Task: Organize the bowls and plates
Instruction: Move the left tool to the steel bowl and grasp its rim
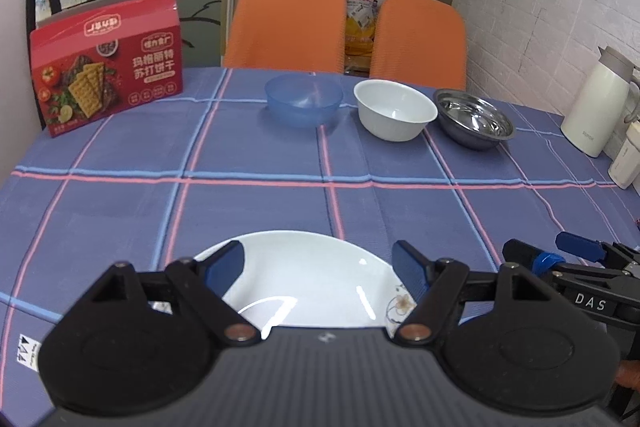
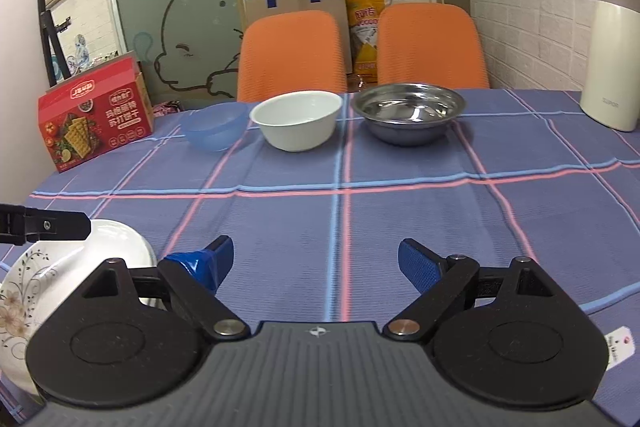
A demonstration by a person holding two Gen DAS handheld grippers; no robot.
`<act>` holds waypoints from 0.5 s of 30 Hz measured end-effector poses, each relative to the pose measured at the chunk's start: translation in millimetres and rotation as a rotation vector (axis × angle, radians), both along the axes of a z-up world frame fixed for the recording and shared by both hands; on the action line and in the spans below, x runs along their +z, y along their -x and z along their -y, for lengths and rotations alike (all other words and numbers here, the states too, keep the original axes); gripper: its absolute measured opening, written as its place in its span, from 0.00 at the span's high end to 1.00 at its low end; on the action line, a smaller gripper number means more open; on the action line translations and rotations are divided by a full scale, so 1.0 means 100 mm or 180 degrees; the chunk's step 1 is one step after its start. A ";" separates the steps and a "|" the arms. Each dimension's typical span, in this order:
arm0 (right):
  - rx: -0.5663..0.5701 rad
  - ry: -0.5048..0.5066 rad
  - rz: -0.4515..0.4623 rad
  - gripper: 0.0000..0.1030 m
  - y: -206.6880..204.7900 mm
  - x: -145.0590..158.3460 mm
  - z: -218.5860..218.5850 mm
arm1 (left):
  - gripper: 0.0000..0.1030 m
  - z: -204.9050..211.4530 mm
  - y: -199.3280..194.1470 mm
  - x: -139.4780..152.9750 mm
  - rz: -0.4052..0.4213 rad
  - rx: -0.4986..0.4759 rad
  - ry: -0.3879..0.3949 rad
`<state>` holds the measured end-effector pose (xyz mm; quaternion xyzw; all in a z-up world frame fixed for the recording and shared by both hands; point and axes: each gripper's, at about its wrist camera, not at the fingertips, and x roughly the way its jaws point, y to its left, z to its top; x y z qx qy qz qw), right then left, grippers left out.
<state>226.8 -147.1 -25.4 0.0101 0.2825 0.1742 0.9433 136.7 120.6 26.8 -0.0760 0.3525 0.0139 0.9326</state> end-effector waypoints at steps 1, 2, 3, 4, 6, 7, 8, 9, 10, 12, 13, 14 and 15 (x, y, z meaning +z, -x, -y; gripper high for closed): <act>-0.0005 0.0007 -0.0002 0.26 -0.02 0.01 0.06 | 0.27 0.06 -0.06 0.02 -0.0006 -0.0050 -0.0033; -0.0020 0.0025 0.0003 0.26 -0.05 0.02 0.11 | 0.27 0.11 -0.12 0.05 0.0000 -0.0086 -0.0073; -0.0052 0.0059 0.0019 0.26 -0.08 0.03 0.17 | 0.27 0.17 -0.18 0.08 0.0020 -0.0120 -0.0122; -0.0083 0.0091 0.0042 0.26 -0.10 0.05 0.23 | 0.27 0.23 -0.24 0.12 0.0047 -0.0149 -0.0180; -0.0126 0.0133 0.0096 0.26 -0.15 0.10 0.35 | 0.27 0.36 -0.37 0.19 0.0087 -0.0202 -0.0304; -0.0127 0.0152 0.0119 0.25 -0.19 0.13 0.42 | 0.27 0.42 -0.44 0.23 0.0108 -0.0237 -0.0358; -0.0124 0.0178 0.0138 0.25 -0.22 0.16 0.47 | 0.27 0.48 -0.50 0.27 0.0127 -0.0271 -0.0410; -0.0128 0.0212 0.0165 0.26 -0.27 0.21 0.54 | 0.27 0.54 -0.56 0.30 0.0149 -0.0301 -0.0454; -0.0144 0.0238 0.0196 0.25 -0.32 0.26 0.60 | 0.27 0.60 -0.62 0.34 0.0175 -0.0333 -0.0499; -0.0178 0.0260 0.0251 0.25 -0.41 0.35 0.74 | 0.27 0.71 -0.74 0.41 0.0230 -0.0402 -0.0575; -0.0192 0.0256 0.0274 0.25 -0.47 0.39 0.80 | 0.27 0.77 -0.79 0.44 0.0258 -0.0432 -0.0617; -0.0212 0.0249 0.0298 0.25 -0.52 0.43 0.87 | 0.27 0.83 -0.85 0.47 0.0281 -0.0458 -0.0658; -0.0228 0.0250 0.0322 0.25 -0.58 0.47 0.92 | 0.27 0.89 -0.91 0.49 0.0293 -0.0481 -0.0698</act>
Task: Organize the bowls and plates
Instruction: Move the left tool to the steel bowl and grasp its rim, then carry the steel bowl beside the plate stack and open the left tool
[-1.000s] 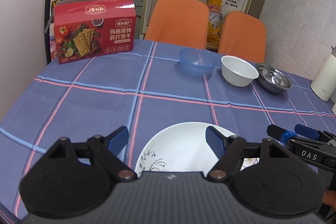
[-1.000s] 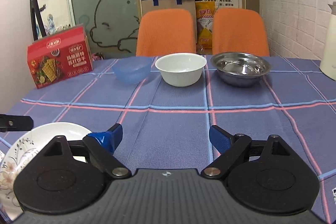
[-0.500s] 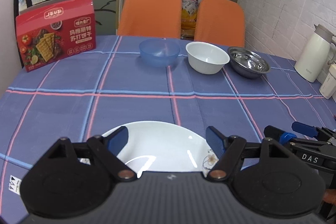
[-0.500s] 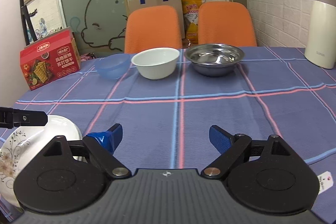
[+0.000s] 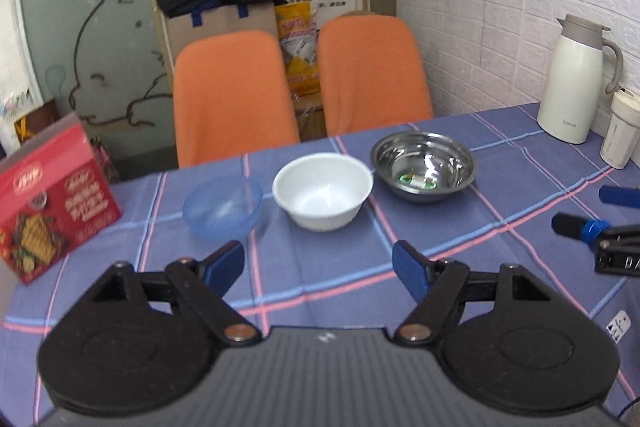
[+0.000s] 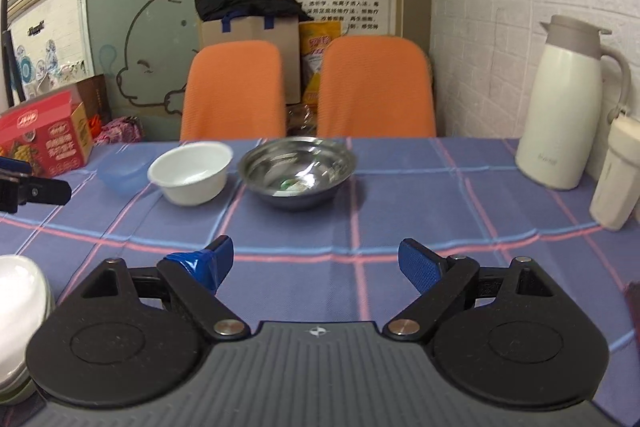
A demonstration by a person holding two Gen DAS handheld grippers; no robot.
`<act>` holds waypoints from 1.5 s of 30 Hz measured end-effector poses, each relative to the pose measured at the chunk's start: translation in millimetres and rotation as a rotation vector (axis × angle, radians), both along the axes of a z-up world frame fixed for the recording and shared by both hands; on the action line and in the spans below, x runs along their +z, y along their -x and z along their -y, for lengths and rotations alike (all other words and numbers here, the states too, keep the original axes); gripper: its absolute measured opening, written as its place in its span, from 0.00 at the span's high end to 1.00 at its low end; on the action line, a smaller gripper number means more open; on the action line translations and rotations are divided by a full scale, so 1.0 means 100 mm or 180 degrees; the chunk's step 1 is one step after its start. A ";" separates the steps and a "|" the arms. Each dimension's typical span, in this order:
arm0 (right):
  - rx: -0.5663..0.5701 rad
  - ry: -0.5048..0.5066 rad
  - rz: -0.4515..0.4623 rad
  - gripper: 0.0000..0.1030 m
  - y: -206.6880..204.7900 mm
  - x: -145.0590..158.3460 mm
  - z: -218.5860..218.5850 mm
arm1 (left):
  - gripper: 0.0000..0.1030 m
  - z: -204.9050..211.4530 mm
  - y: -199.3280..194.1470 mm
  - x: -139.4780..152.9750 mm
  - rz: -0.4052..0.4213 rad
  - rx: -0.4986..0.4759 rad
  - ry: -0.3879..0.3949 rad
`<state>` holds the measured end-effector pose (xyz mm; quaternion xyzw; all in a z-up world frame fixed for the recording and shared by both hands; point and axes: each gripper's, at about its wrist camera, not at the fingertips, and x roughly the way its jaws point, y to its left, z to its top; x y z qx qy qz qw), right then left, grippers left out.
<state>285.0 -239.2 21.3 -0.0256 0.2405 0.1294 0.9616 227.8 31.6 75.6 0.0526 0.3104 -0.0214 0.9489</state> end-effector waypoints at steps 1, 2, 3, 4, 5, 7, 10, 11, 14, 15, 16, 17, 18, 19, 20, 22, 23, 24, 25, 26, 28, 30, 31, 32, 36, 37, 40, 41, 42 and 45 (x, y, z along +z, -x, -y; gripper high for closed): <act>-0.0015 0.0009 0.0019 0.25 -0.06 0.03 0.05 | 0.27 0.05 -0.05 0.01 0.0008 -0.0022 -0.0037; -0.0030 0.0022 0.0030 0.25 -0.11 0.04 0.09 | 0.27 0.11 -0.12 0.01 0.0015 -0.0050 -0.0078; -0.0034 0.0033 0.0039 0.25 -0.17 0.05 0.13 | 0.27 0.17 -0.18 0.01 0.0014 -0.0076 -0.0120; -0.0033 0.0033 0.0051 0.25 -0.23 0.05 0.16 | 0.27 0.22 -0.24 0.00 0.0006 -0.0102 -0.0160; -0.0029 0.0018 0.0055 0.25 -0.29 0.05 0.19 | 0.27 0.27 -0.31 -0.01 -0.0010 -0.0130 -0.0197; -0.0014 -0.0052 0.0024 0.25 -0.42 0.02 0.24 | 0.27 0.33 -0.48 -0.03 -0.0061 -0.0212 -0.0221; 0.0033 -0.0190 -0.0106 0.25 -0.68 -0.04 0.28 | 0.27 0.37 -0.90 0.01 -0.0147 -0.0328 -0.0074; 0.0041 -0.0246 -0.0163 0.25 -0.78 -0.06 0.28 | 0.27 0.37 -1.07 0.03 -0.0165 -0.0346 0.0010; 0.0071 -0.0418 -0.0326 0.25 -1.06 -0.15 0.27 | 0.27 0.39 -1.59 0.05 -0.0234 -0.0423 0.0191; 0.0072 -0.0434 -0.0358 0.25 -1.13 -0.18 0.25 | 0.27 0.41 -1.77 0.02 -0.0293 -0.0476 0.0234; 0.0086 -0.0426 -0.0379 0.25 -1.21 -0.20 0.23 | 0.27 0.44 -1.94 -0.01 -0.0362 -0.0531 0.0267; 0.0103 -0.0404 -0.0404 0.25 -1.28 -0.23 0.19 | 0.27 0.48 -2.08 -0.06 -0.0421 -0.0551 0.0284; 0.0108 -0.0395 -0.0436 0.25 -1.35 -0.26 0.16 | 0.27 0.51 -2.25 -0.12 -0.0496 -0.0571 0.0293; 0.0122 -0.0397 -0.0474 0.25 -1.41 -0.29 0.13 | 0.27 0.54 -2.38 -0.19 -0.0566 -0.0594 0.0286; 0.0148 -0.0403 -0.0503 0.25 -1.46 -0.31 0.10 | 0.27 0.59 -2.51 -0.27 -0.0641 -0.0606 0.0279; 0.0180 -0.0392 -0.0525 0.25 -1.56 -0.34 0.06 | 0.27 0.66 -2.67 -0.39 -0.0729 -0.0700 0.0241; 0.0198 -0.0360 -0.0528 0.25 -1.61 -0.35 0.01 | 0.27 0.69 -2.73 -0.46 -0.0764 -0.0711 0.0207; 0.0222 -0.0322 -0.0536 0.25 -1.65 -0.37 -0.03 | 0.27 0.72 -2.76 -0.51 -0.0786 -0.0713 0.0178; 0.0245 -0.0290 -0.0553 0.25 -1.70 -0.39 -0.07 | 0.27 0.73 -2.79 -0.56 -0.0810 -0.0723 0.0157; 0.0262 -0.0265 -0.0578 0.25 -1.76 -0.42 -0.11 | 0.27 0.74 -2.81 -0.61 -0.0833 -0.0728 0.0137; 0.0287 -0.0232 -0.0645 0.25 -1.84 -0.48 -0.18 | 0.28 0.75 -2.85 -0.68 -0.0870 -0.0725 0.0111; 0.0332 -0.0229 -0.0706 0.25 -1.90 -0.54 -0.25 | 0.28 0.76 -2.88 -0.73 -0.0898 -0.0732 0.0094; 0.0356 -0.0225 -0.0742 0.25 -1.92 -0.57 -0.28 | 0.31 0.77 -2.89 -0.75 -0.0920 -0.0735 0.0080; 0.0379 -0.0211 -0.0777 0.25 -1.93 -0.59 -0.30 | 0.32 0.78 -2.90 -0.77 -0.0942 -0.0758 0.0066; 0.0405 -0.0220 -0.0792 0.25 -1.89 -0.65 -0.34 | 0.61 0.79 -2.93 -0.90 -0.1102 -0.0824 0.0036; 0.0403 -0.0216 -0.0784 0.26 -1.87 -0.66 -0.35 | 0.67 0.78 -2.94 -0.94 -0.1159 -0.0815 0.0041; 0.0421 -0.0257 -0.0775 0.27 -1.82 -0.64 -0.39 | 0.68 0.73 -2.93 -0.95 -0.1187 -0.0775 0.0165; 0.0486 -0.0303 -0.0796 0.27 -1.81 -0.63 -0.41 | 0.68 0.73 -2.93 -0.95 -0.1203 -0.0757 0.0180; 0.0483 -0.0290 -0.0811 0.24 -1.79 -0.62 -0.43 | 0.68 0.73 -2.92 -0.94 -0.1214 -0.0746 0.0186; 0.0449 -0.0221 -0.0836 0.24 -1.74 -0.58 -0.46 | 0.68 0.76 -2.88 -0.91 -0.1211 -0.0753 0.0175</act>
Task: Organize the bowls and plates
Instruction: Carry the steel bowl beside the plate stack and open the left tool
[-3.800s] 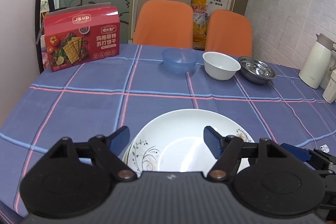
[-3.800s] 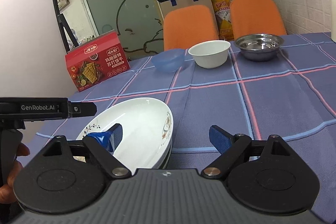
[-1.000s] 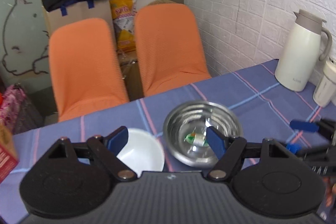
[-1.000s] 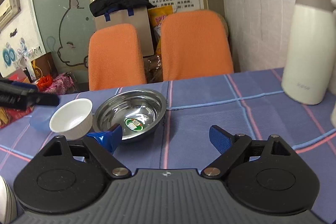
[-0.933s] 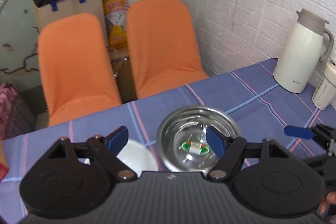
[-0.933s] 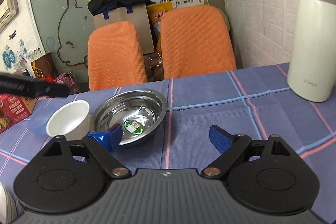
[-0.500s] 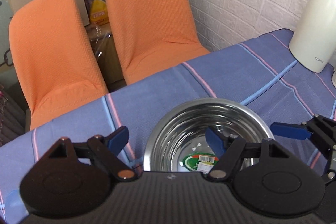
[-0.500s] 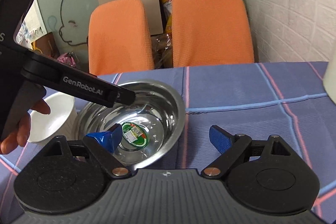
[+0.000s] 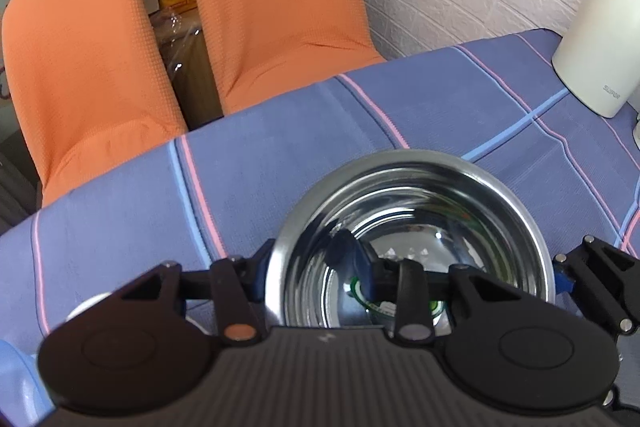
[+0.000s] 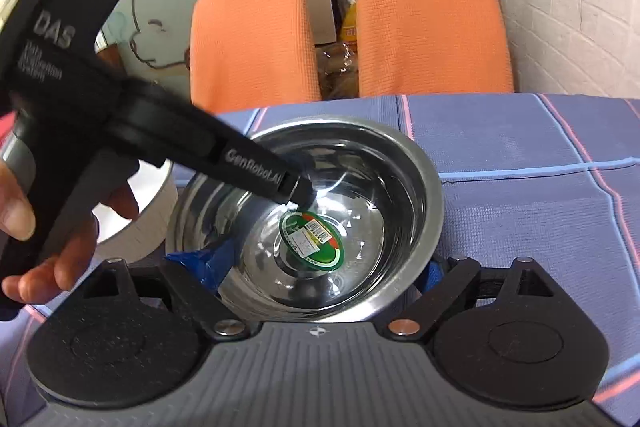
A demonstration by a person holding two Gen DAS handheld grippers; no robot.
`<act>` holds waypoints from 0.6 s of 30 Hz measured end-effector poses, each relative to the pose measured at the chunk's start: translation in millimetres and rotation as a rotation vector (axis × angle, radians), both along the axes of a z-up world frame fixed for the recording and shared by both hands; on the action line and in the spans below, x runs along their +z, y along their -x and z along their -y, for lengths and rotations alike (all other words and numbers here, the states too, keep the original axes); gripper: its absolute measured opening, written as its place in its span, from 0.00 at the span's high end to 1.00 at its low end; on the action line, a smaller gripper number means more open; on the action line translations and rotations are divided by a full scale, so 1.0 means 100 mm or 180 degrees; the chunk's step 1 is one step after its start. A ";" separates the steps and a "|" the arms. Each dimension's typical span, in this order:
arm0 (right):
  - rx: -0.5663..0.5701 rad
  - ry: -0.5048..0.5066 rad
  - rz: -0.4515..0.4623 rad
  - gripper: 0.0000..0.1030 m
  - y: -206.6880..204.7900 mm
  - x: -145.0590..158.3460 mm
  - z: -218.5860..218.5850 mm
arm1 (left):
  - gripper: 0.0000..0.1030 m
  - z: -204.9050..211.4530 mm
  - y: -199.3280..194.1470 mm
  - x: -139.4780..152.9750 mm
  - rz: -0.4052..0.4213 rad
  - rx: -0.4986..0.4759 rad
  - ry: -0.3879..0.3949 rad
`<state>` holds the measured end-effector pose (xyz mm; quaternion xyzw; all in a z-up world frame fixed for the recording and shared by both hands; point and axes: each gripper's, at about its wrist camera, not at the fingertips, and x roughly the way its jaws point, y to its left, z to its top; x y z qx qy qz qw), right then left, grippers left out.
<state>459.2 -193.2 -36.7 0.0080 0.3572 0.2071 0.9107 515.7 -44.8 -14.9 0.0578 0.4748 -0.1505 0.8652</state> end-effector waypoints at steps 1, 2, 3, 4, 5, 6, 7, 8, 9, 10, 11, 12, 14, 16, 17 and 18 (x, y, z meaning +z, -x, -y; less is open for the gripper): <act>-0.0017 -0.0004 0.0003 0.24 0.03 0.02 0.01 | 0.68 0.01 0.02 0.02 0.0003 -0.0015 0.0011; -0.0031 0.0001 0.0022 0.24 0.05 0.05 0.02 | 0.68 0.01 0.04 0.05 0.0012 -0.0034 0.0030; -0.0042 0.0002 0.0042 0.24 0.09 0.08 0.03 | 0.68 0.02 0.07 0.08 0.0018 -0.0038 0.0051; -0.0059 -0.0003 0.0064 0.24 0.10 0.11 0.02 | 0.68 0.03 0.11 0.11 0.0024 -0.0038 0.0068; -0.0077 -0.0007 0.0081 0.24 0.13 0.15 0.03 | 0.68 0.04 0.15 0.15 0.0033 -0.0041 0.0074; -0.0089 0.0000 0.0089 0.24 0.17 0.18 0.04 | 0.68 0.05 0.20 0.18 0.0042 -0.0051 0.0065; -0.0090 0.0013 0.0087 0.24 0.21 0.21 0.05 | 0.68 0.06 0.26 0.21 0.0057 -0.0057 0.0052; -0.0091 0.0010 0.0083 0.24 0.26 0.24 0.05 | 0.68 0.08 0.34 0.25 0.0075 -0.0067 0.0033; -0.0093 -0.0003 0.0086 0.24 0.31 0.27 0.04 | 0.68 0.08 0.43 0.29 0.0092 -0.0077 0.0022; -0.0089 -0.0009 0.0092 0.24 0.39 0.30 0.05 | 0.68 0.09 0.52 0.32 0.0104 -0.0086 0.0014; -0.0084 -0.0003 0.0100 0.24 0.48 0.32 0.06 | 0.68 0.09 0.64 0.34 0.0110 -0.0096 0.0007; -0.0083 -0.0001 0.0107 0.24 0.59 0.34 0.05 | 0.68 0.09 0.76 0.36 0.0106 -0.0100 -0.0002; -0.0080 -0.0016 0.0093 0.24 0.82 0.34 0.04 | 0.67 0.08 1.02 0.37 0.0093 -0.0101 -0.0023; -0.0075 -0.0037 0.0071 0.24 1.07 0.33 0.03 | 0.67 0.05 1.27 0.36 0.0070 -0.0098 -0.0038; -0.0070 -0.0044 0.0057 0.24 1.18 0.32 0.02 | 0.67 0.03 1.40 0.35 0.0046 -0.0103 -0.0041; -0.0060 -0.0046 0.0042 0.24 1.31 0.30 0.02 | 0.67 0.01 1.53 0.34 0.0030 -0.0111 -0.0040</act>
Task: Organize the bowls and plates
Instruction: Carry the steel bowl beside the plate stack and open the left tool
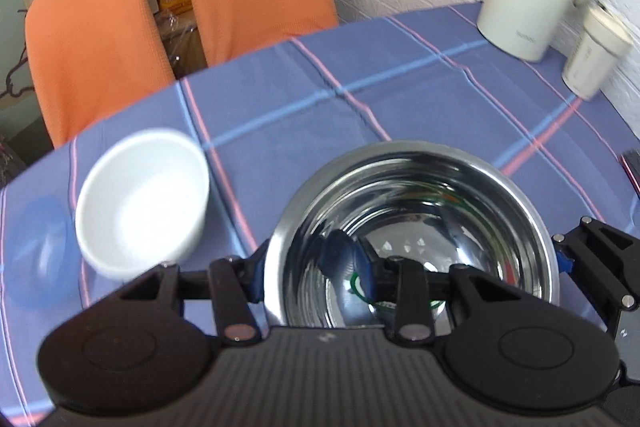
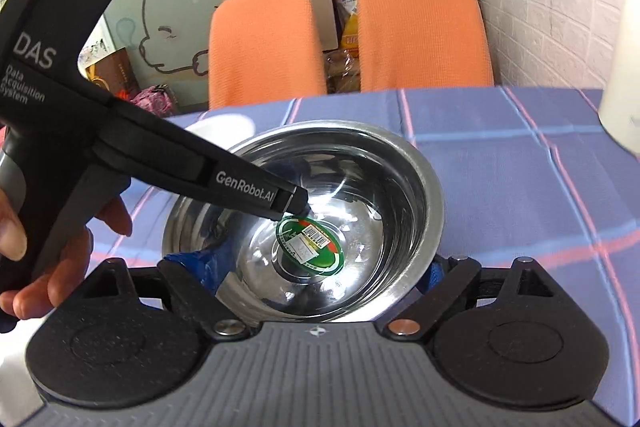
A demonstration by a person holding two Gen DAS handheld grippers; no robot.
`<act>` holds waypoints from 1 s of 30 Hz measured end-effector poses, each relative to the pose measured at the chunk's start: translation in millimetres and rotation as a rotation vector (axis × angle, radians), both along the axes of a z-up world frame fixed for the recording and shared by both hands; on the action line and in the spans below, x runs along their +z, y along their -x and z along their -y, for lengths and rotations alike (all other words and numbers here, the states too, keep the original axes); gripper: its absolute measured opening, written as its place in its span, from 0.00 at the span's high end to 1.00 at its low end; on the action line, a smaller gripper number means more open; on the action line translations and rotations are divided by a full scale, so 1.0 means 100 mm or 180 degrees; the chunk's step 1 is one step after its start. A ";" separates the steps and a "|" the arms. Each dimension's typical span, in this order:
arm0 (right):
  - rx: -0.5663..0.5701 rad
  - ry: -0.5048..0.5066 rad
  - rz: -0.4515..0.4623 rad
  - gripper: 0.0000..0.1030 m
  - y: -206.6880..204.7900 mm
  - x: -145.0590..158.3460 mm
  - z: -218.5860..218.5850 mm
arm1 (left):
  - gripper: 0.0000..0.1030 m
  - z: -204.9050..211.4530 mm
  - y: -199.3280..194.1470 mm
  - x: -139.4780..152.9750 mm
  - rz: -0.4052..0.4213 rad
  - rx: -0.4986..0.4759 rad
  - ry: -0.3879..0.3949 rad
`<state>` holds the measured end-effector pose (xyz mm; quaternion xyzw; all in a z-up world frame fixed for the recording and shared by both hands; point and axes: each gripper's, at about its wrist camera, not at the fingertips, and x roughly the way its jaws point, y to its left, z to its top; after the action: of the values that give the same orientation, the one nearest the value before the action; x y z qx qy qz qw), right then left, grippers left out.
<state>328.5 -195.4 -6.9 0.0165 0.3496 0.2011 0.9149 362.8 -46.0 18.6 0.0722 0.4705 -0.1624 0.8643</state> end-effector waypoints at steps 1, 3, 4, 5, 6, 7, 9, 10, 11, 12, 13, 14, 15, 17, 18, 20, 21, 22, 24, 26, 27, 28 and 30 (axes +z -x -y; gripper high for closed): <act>0.0014 0.0004 -0.0007 0.24 0.12 -0.01 0.00 | 0.67 -0.02 0.11 -0.01 -0.0015 -0.0005 0.0006; 0.0018 -0.0003 -0.0028 0.24 0.33 -0.05 -0.01 | 0.65 -0.04 0.35 -0.05 -0.0049 -0.0032 0.0012; 0.0022 -0.0005 -0.0041 0.24 0.42 -0.06 -0.01 | 0.65 -0.05 0.46 -0.08 -0.0039 -0.0045 0.0003; 0.0011 -0.0004 -0.0048 0.24 0.50 -0.08 -0.02 | 0.65 -0.05 0.55 -0.10 -0.0024 -0.0060 -0.0003; -0.0006 -0.0009 -0.0055 0.24 0.56 -0.09 -0.02 | 0.65 -0.05 0.63 -0.12 -0.0014 -0.0066 -0.0010; -0.0003 -0.0012 -0.0070 0.24 0.61 -0.10 -0.03 | 0.65 -0.06 0.69 -0.14 -0.0024 -0.0059 -0.0002; -0.0009 -0.0023 -0.0112 0.24 0.68 -0.12 -0.02 | 0.65 -0.08 0.79 -0.19 -0.0101 -0.0044 0.0083; -0.0013 -0.0020 -0.0120 0.24 0.72 -0.13 -0.01 | 0.65 -0.08 0.85 -0.21 -0.0127 -0.0049 0.0120; -0.0010 -0.0017 -0.0121 0.24 0.76 -0.14 0.00 | 0.65 -0.07 0.90 -0.23 -0.0132 -0.0066 0.0133; -0.0007 -0.0020 -0.0127 0.24 0.80 -0.15 0.02 | 0.65 -0.05 0.96 -0.25 -0.0123 -0.0077 0.0130; -0.0013 -0.0028 -0.0141 0.24 0.81 -0.16 0.03 | 0.64 -0.04 1.00 -0.26 -0.0107 -0.0083 0.0121; -0.0028 -0.0035 -0.0150 0.24 0.82 -0.17 0.03 | 0.63 -0.02 1.04 -0.27 -0.0088 -0.0085 0.0107; -0.0040 -0.0046 -0.0145 0.24 0.85 -0.19 0.04 | 0.63 0.00 1.08 -0.28 -0.0075 -0.0082 0.0094; -0.0038 -0.0074 -0.0161 0.24 0.90 -0.21 0.05 | 0.63 0.00 1.14 -0.30 -0.0068 -0.0080 0.0077; -0.0026 -0.0096 -0.0176 0.24 0.90 -0.22 0.05 | 0.62 -0.01 1.16 -0.31 -0.0082 -0.0074 0.0077; 0.0003 -0.0105 -0.0195 0.24 0.84 -0.24 0.03 | 0.61 -0.02 1.17 -0.33 -0.0097 -0.0069 0.0067; 0.0030 -0.0101 -0.0201 0.24 0.85 -0.25 0.02 | 0.60 -0.02 1.17 -0.35 -0.0102 -0.0058 0.0057; 0.0058 -0.0108 -0.0214 0.24 0.85 -0.27 0.02 | 0.60 -0.03 1.16 -0.36 -0.0108 -0.0041 0.0056; 0.0079 -0.0150 -0.0274 0.24 0.83 -0.33 0.05 | 0.47 -0.04 1.13 -0.38 -0.0124 -0.0016 0.0092; 0.0085 -0.0198 -0.0285 0.25 0.84 -0.34 0.09 | 0.38 -0.06 1.13 -0.37 -0.0079 0.0030 0.0095; 0.0065 -0.0199 -0.0298 0.25 0.83 -0.33 0.12 | 0.38 -0.07 1.14 -0.35 -0.0049 0.0041 0.0075; 0.0031 -0.0210 -0.0292 0.25 0.83 -0.30 0.15 | 0.36 -0.09 1.15 -0.32 -0.0019 0.0048 0.0059; -0.0048 -0.0253 -0.0247 0.25 0.88 -0.25 0.26 | 0.35 -0.15 1.17 -0.24 0.0056 0.0081 0.0057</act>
<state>240.2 -221.3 -31.6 0.0633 0.3764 0.2072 0.9007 245.4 -31.4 -5.0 0.0599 0.4622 -0.1549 0.8711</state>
